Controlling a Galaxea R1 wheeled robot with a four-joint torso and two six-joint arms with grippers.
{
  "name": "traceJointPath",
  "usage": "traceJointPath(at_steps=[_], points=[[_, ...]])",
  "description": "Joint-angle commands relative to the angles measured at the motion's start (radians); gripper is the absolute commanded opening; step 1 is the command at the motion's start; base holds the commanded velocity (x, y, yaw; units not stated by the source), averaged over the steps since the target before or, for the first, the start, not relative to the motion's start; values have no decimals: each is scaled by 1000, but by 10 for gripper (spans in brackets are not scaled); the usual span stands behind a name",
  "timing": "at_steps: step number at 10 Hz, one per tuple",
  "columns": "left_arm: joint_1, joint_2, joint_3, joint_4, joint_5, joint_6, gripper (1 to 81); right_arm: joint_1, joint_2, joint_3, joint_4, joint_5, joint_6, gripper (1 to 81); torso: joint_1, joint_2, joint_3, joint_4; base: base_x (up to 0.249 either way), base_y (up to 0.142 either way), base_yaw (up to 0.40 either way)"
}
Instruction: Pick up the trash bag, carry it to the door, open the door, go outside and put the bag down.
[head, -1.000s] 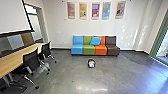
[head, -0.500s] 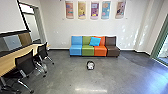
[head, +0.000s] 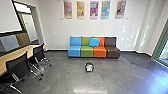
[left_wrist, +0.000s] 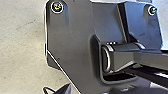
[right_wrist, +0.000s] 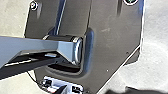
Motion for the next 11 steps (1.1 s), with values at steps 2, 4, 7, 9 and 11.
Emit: traceJointPath(at_steps=[2,4,7,9,11], points=[[-46,-2,1,7,58,7,811,38,-8,3,-4,-61,-2,811,0,0,0,0,239,-77,0],[-46,-2,1,4,58,7,811,37,-8,3,-5,-63,-2,811,0,0,0,0,239,-77,0],[-46,-2,1,5,58,7,811,40,-6,3,-4,-65,-2,811,0,0,0,0,239,-76,0],[-46,-2,1,4,58,7,811,40,-8,3,-4,-66,-2,811,0,0,0,0,239,-75,0],[-46,-2,1,5,58,7,811,38,-6,3,-4,-66,-2,811,0,0,0,0,239,-75,0]])
